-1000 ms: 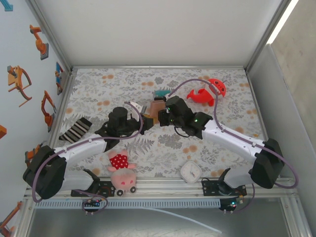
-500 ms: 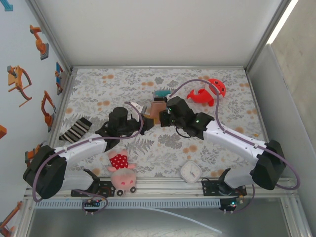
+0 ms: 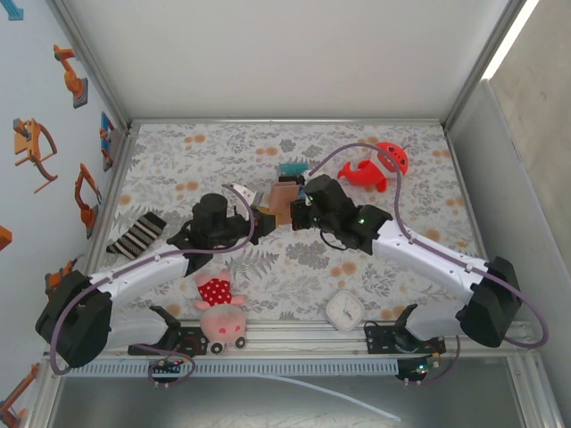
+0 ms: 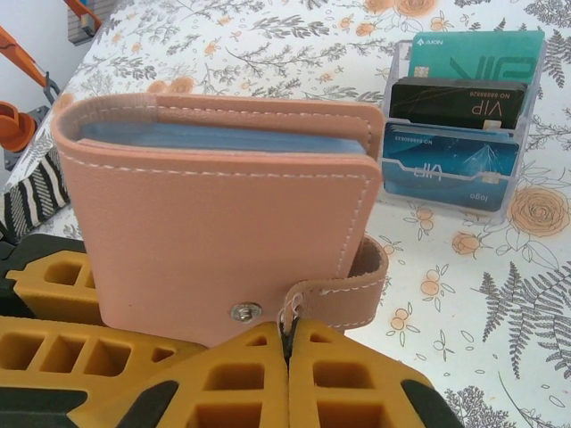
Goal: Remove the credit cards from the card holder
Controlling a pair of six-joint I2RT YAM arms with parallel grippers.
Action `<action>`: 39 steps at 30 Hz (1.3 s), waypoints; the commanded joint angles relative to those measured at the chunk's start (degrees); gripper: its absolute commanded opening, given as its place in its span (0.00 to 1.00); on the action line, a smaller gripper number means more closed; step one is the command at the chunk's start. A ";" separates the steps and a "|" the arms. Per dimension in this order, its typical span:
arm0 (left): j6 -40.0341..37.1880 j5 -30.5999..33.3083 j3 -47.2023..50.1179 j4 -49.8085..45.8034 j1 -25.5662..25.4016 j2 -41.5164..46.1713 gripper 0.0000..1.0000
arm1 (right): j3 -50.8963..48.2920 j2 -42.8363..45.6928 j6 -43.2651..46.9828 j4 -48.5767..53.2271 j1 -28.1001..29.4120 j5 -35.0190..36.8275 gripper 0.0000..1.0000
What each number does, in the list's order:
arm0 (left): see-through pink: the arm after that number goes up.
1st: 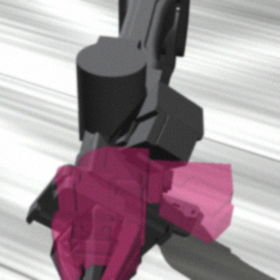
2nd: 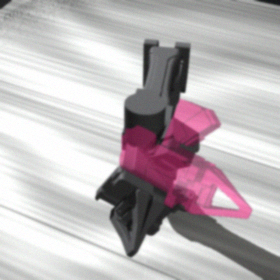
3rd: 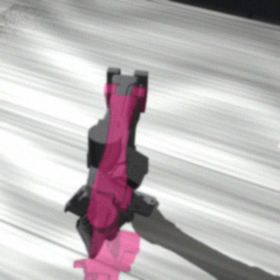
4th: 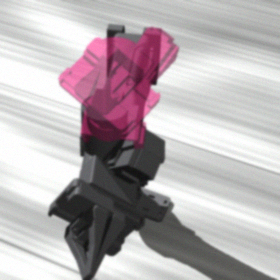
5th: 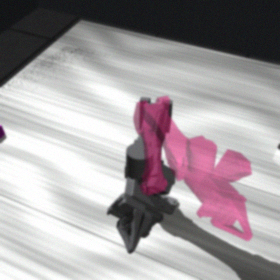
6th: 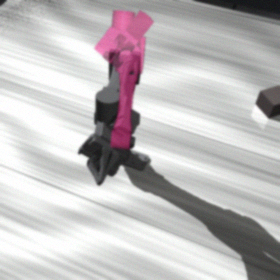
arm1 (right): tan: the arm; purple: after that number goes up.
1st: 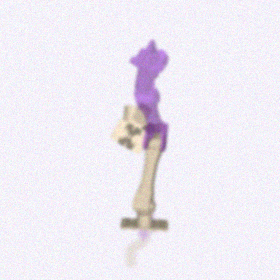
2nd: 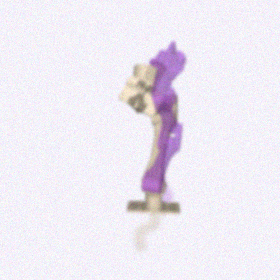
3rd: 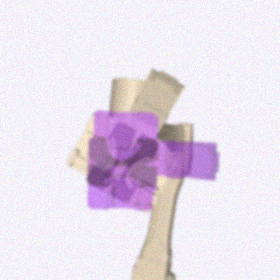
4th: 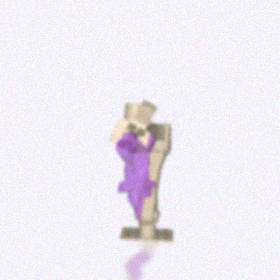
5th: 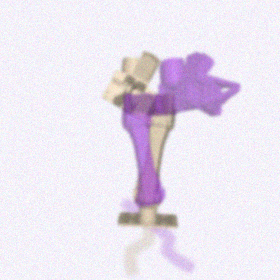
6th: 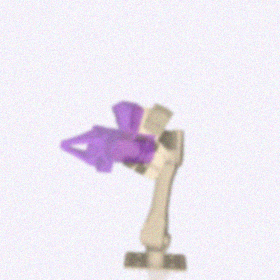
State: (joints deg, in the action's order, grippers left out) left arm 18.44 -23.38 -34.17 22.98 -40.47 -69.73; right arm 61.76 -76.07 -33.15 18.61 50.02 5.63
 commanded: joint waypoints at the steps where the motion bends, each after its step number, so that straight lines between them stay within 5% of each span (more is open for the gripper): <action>1: -1.44 -0.89 -0.77 0.70 0.17 2.75 0.00 | -1.52 1.83 0.88 -1.06 -0.01 1.27 0.01; 30: -0.09 -9.32 0.78 -1.37 2.41 9.01 0.00 | -7.61 10.02 4.99 -6.87 -3.68 -6.68 0.10; 39: 0.28 -13.77 0.87 -0.42 2.54 9.77 0.00 | -9.93 12.30 6.38 -9.75 -6.20 -11.11 0.20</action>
State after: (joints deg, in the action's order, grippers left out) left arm 18.63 -34.02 -33.23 20.05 -38.20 -61.56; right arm 53.12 -65.36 -27.94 11.62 44.53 -3.31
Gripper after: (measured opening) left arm 0.142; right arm 0.202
